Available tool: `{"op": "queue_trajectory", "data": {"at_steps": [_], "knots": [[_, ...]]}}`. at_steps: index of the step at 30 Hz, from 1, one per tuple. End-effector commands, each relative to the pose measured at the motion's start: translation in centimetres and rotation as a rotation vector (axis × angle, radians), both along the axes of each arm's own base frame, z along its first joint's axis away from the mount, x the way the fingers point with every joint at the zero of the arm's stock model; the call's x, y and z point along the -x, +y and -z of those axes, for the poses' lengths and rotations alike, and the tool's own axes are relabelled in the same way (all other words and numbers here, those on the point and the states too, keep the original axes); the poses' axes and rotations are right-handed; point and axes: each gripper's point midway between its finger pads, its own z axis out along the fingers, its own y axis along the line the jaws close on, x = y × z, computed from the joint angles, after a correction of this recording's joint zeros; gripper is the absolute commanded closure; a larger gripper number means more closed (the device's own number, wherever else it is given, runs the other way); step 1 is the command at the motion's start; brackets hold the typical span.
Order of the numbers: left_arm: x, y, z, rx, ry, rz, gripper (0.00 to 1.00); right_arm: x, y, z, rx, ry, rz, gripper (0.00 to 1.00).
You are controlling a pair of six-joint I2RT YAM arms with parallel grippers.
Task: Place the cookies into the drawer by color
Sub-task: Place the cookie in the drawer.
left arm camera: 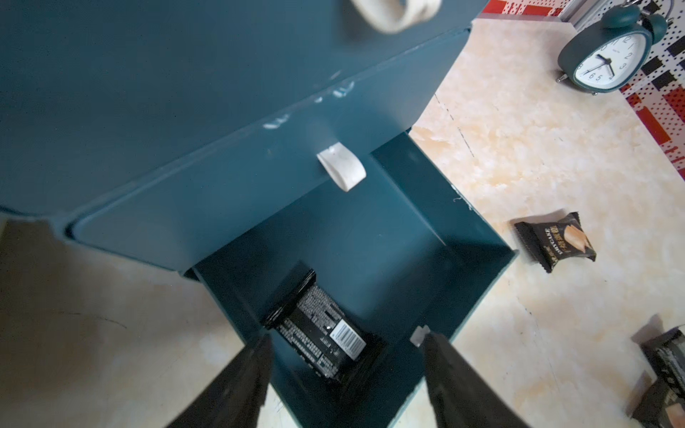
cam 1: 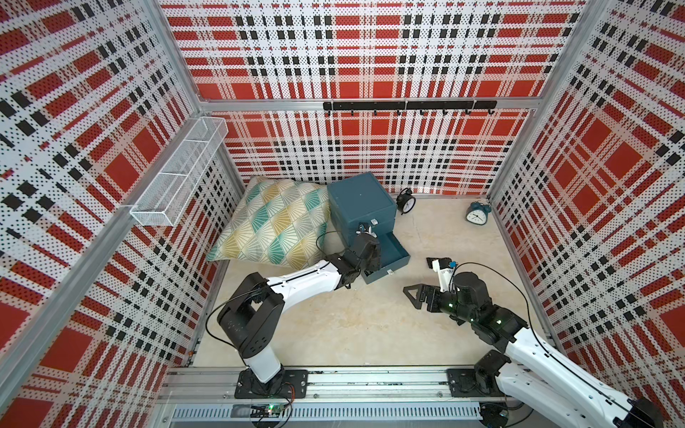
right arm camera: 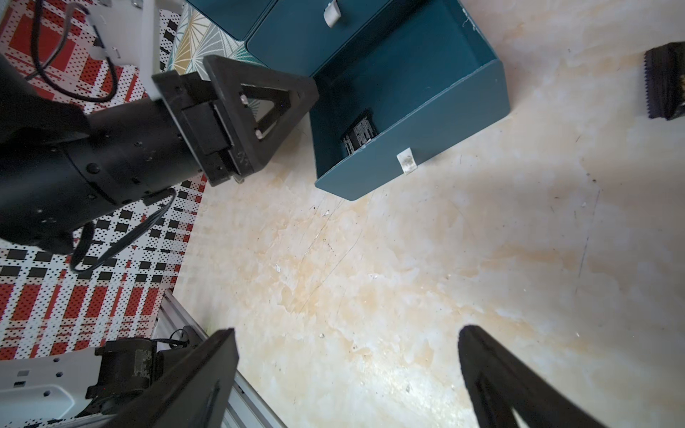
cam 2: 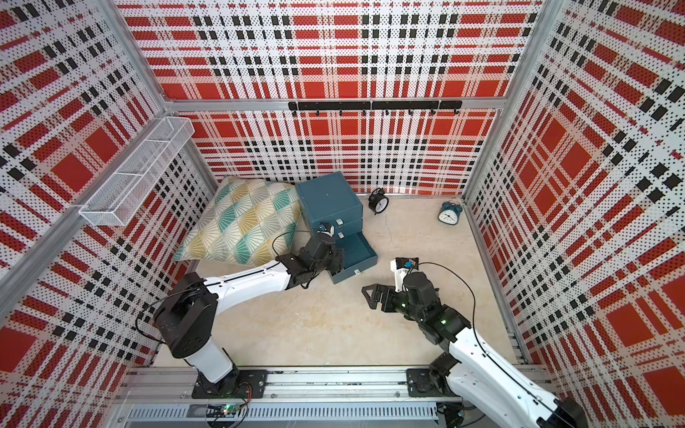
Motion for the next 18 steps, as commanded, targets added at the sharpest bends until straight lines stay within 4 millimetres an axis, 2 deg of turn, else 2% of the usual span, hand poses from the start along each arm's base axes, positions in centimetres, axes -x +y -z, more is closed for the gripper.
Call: {"op": "queue_trajectory", "data": {"at_steps": [1, 10, 18], "knots": [[0.3, -1.1, -3.5, 0.070, -0.063, 0.037, 0.26, -0.9, -0.7, -1.5, 0.017, -0.041, 0.056, 0.00], [1.6, -3.4, -4.8, 0.095, -0.085, 0.089, 0.17, -1.7, -4.9, -1.2, 0.121, -0.024, 0.282, 0.00], [3.7, -7.0, -6.8, 0.163, -0.117, 0.204, 0.05, -3.0, -7.8, -0.8, 0.270, -0.024, 0.410, 0.00]]}}
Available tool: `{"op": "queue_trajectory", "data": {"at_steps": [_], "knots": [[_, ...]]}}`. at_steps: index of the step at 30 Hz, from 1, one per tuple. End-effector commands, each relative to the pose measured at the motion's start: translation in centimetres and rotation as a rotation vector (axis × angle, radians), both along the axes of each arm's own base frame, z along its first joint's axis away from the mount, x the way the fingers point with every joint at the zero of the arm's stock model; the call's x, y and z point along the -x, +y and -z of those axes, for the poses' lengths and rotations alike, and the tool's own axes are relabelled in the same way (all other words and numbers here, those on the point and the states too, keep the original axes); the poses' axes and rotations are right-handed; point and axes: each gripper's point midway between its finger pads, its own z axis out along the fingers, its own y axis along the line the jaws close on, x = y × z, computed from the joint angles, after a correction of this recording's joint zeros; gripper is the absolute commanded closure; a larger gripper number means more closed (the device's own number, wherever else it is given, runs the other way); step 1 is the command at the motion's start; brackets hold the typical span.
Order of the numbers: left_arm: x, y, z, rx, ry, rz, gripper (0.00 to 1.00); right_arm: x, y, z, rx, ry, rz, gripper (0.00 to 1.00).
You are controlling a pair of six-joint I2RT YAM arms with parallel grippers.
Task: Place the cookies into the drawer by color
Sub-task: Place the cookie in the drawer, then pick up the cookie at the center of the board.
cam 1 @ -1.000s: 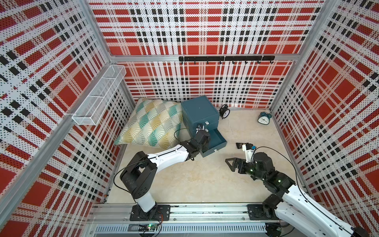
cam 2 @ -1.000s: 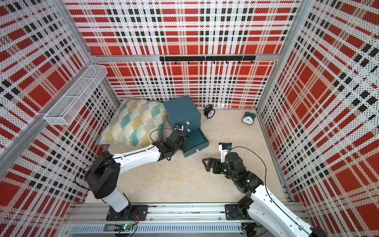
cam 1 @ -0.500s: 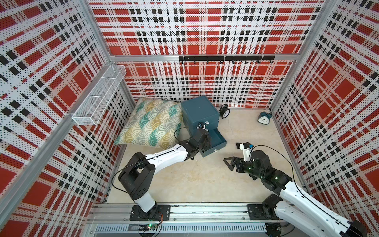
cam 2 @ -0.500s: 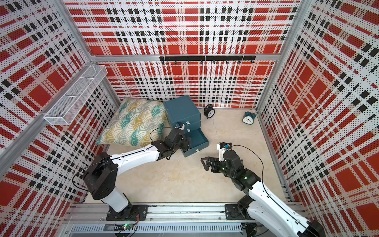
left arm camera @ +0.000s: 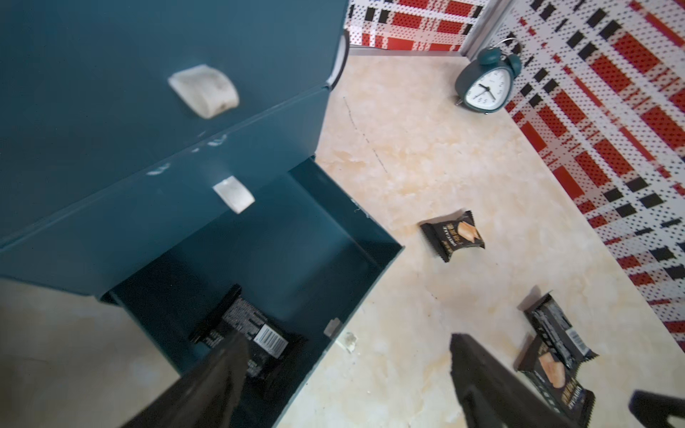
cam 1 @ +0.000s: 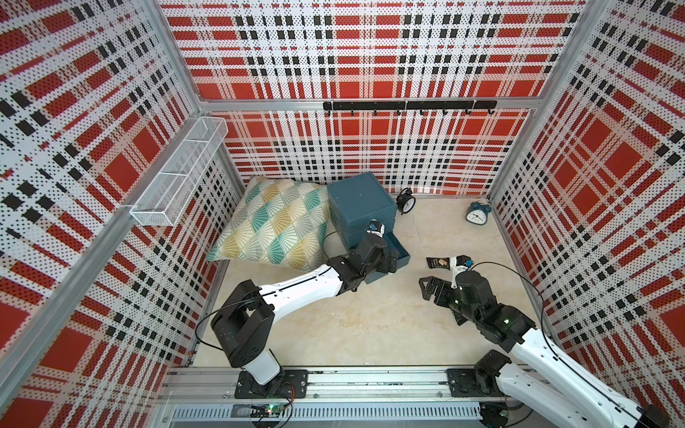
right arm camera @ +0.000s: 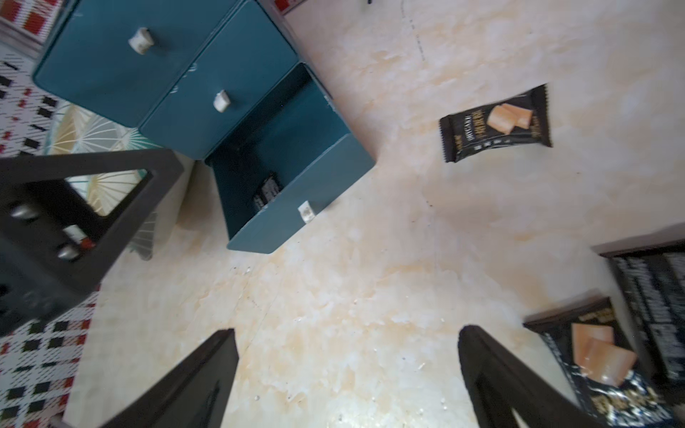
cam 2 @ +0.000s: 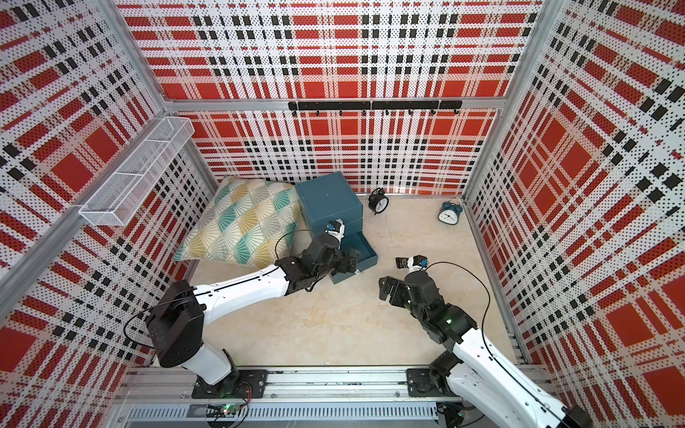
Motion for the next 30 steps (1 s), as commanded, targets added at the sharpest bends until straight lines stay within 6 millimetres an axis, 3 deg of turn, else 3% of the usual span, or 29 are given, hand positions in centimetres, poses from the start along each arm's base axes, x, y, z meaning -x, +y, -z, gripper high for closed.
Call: {"op": "queue_trajectory", "data": {"at_steps": [1, 8, 12, 19, 30], "knots": [[1.3, -2.4, -2.9, 0.067, -0.067, 0.089, 0.01, -1.1, -1.9, -0.5, 0.090, -0.007, 0.080, 0.00], [5.0, -4.0, -5.4, 0.078, -0.207, 0.193, 0.01, -3.9, -3.0, 1.3, 0.111, 0.075, 0.108, 0.00], [6.7, -4.0, -4.9, 0.068, -0.259, 0.245, 0.01, -5.7, -3.5, 1.9, 0.111, 0.103, 0.107, 0.00], [7.7, -3.0, -2.8, 0.092, -0.265, 0.288, 0.01, -9.6, -5.9, 4.3, 0.093, 0.188, 0.193, 0.09], [8.7, -2.2, -3.0, 0.160, -0.269, 0.318, 0.01, -14.5, -6.6, 9.3, 0.095, 0.384, 0.362, 0.00]]}}
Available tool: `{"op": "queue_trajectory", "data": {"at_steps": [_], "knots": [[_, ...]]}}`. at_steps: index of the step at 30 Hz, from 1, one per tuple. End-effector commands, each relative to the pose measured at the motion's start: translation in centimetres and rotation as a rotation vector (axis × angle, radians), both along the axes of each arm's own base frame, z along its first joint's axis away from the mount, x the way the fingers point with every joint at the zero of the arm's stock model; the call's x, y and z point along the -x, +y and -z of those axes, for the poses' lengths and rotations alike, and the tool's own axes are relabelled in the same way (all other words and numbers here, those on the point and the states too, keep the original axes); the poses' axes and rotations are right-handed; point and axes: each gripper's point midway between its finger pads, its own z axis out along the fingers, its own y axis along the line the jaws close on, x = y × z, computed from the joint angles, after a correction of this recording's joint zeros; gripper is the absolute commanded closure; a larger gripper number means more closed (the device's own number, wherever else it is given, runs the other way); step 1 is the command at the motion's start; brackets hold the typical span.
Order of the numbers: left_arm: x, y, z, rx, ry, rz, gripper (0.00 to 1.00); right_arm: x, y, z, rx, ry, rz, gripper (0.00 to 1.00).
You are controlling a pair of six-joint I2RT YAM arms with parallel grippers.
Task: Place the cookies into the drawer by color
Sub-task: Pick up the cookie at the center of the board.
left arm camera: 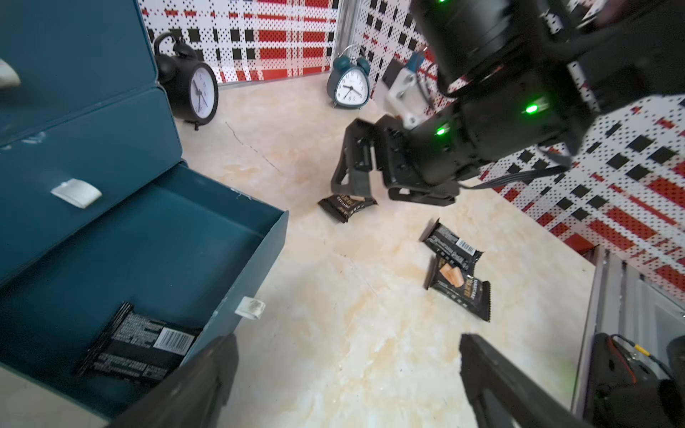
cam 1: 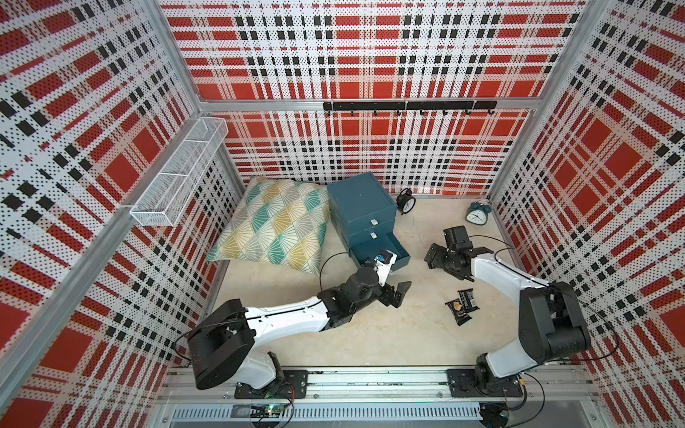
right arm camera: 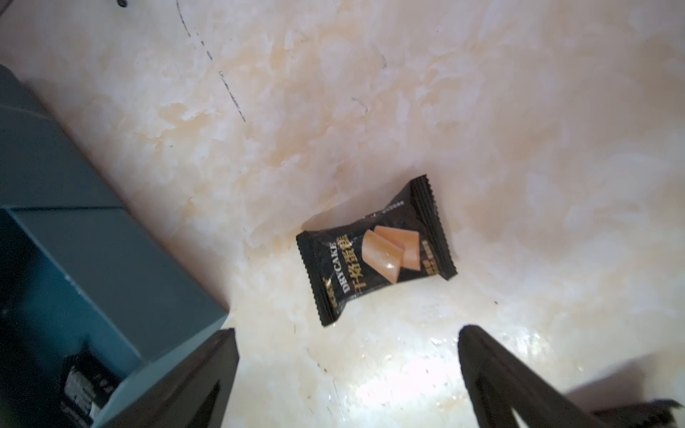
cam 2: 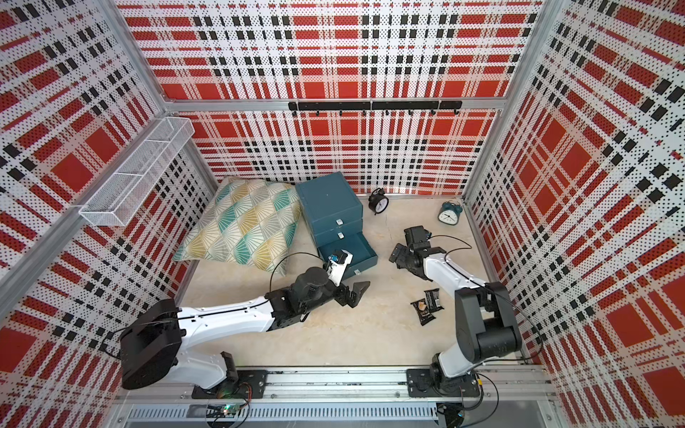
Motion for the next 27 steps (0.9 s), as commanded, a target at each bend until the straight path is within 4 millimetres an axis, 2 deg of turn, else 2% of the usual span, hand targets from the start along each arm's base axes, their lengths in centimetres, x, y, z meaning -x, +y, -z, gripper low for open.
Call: {"op": "queue_trajectory", "data": {"at_steps": [1, 8, 11, 15, 19, 22, 24, 27], "knots": [[0.2, -0.1, -2.2, 0.069, -0.039, 0.021, 0.01, -1.1, -0.3, 0.8, -0.012, 0.021, 0.079, 0.00], [0.2, -0.3, -1.9, 0.071, -0.029, 0.027, 0.01, -3.1, -0.4, 3.6, 0.003, 0.101, 0.149, 0.00], [0.2, -0.3, -2.0, 0.072, -0.030, 0.027, 0.01, -3.8, -0.8, 4.3, 0.030, 0.112, 0.168, 0.01], [0.3, -0.2, -1.9, 0.072, -0.030, 0.028, 0.01, -4.6, -1.4, 4.6, 0.086, 0.135, 0.178, 0.06], [0.3, -0.3, -2.1, 0.074, -0.031, 0.028, 0.01, -4.7, -2.3, 4.5, 0.148, 0.138, 0.184, 0.17], [0.3, -0.2, -2.0, 0.075, -0.031, 0.026, 0.01, -4.3, -2.4, 4.7, 0.162, 0.142, 0.177, 0.26], [0.3, -0.2, -2.0, 0.074, -0.032, 0.027, 0.01, -3.9, -2.4, 5.0, 0.173, 0.148, 0.164, 0.36], [0.2, -0.2, -1.9, 0.074, -0.032, 0.023, 0.01, -3.7, -2.0, 5.4, 0.188, 0.160, 0.132, 0.43]]}}
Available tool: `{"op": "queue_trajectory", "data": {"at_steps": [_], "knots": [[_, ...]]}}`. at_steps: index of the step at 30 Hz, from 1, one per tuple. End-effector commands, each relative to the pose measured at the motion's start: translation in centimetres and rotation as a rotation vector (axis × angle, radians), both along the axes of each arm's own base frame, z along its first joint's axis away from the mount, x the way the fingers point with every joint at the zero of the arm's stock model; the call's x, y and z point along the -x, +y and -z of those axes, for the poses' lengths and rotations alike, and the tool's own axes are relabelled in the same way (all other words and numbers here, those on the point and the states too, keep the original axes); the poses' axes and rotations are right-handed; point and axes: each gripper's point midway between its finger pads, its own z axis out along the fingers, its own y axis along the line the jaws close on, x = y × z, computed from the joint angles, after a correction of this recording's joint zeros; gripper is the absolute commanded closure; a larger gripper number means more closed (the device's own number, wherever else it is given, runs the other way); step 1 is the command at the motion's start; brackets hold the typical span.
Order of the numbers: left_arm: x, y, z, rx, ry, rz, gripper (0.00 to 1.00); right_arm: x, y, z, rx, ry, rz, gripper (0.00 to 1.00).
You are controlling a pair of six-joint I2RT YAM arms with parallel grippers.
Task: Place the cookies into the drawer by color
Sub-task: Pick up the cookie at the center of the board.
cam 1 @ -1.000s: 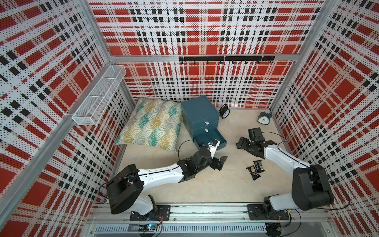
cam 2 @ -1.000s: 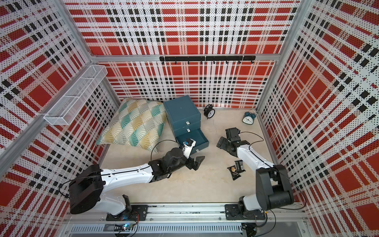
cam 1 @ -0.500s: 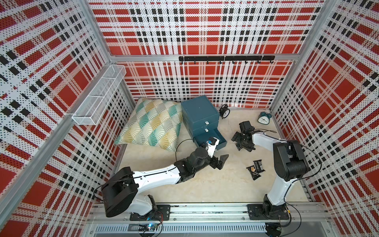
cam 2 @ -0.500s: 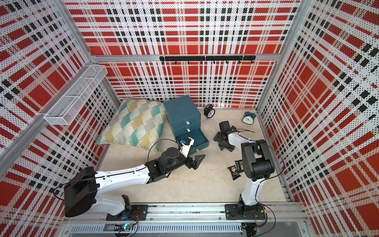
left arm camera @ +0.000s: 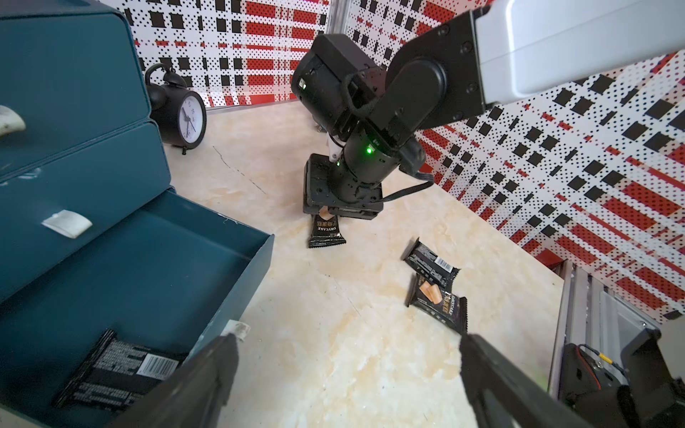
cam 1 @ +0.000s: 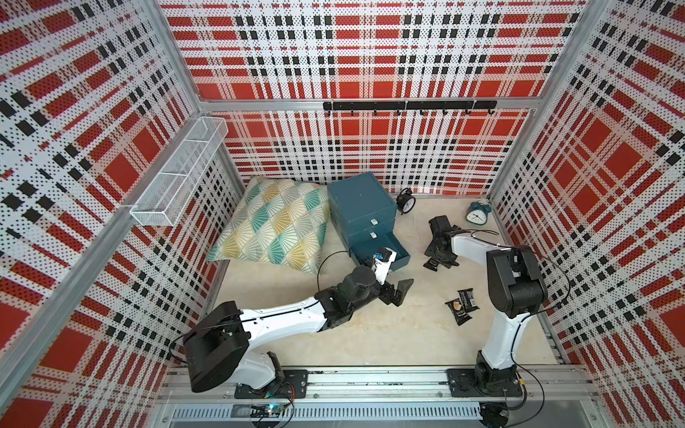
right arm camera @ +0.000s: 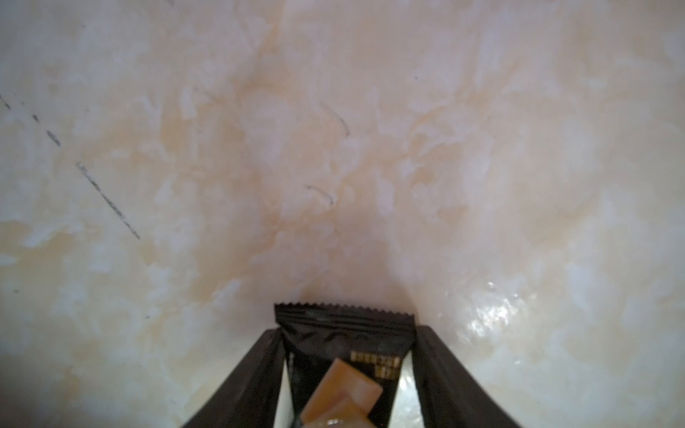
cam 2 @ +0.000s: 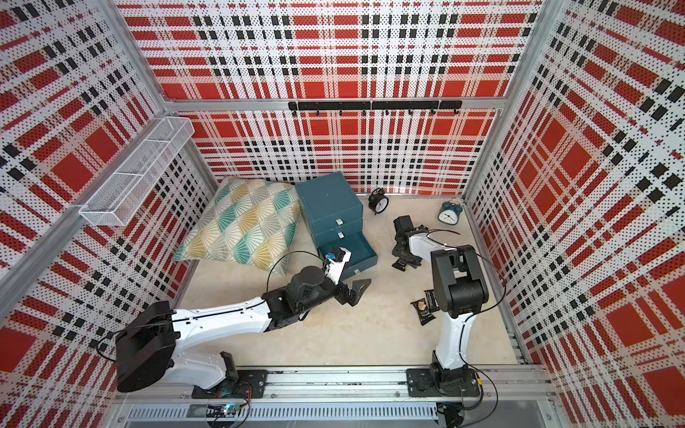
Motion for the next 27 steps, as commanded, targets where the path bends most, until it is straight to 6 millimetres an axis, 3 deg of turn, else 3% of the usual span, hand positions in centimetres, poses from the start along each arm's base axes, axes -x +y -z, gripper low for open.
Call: {"op": "queue_trajectory", "data": {"at_steps": [1, 5, 12, 23, 27], "knots": [[0.0, 0.2, -0.5, 0.025, -0.015, -0.001, 0.01, 1.0, -0.1, 1.0, 0.049, 0.045, -0.033, 0.44], [0.0, 0.7, -0.7, 0.035, -0.027, -0.015, 0.00, 1.5, 0.8, 0.8, 0.061, 0.043, -0.074, 0.49], [0.6, 2.0, -2.4, 0.092, -0.077, -0.025, 0.00, 2.6, 2.7, -1.8, 0.051, -0.035, -0.139, 0.59], [0.4, 5.9, -4.8, 0.203, -0.129, -0.110, 0.00, 3.5, 6.2, -8.7, -0.061, -0.222, -0.244, 0.59], [0.1, 7.3, -5.4, 0.247, -0.134, -0.137, 0.00, 3.5, 8.7, -11.1, -0.157, -0.288, -0.312, 0.58]]}}
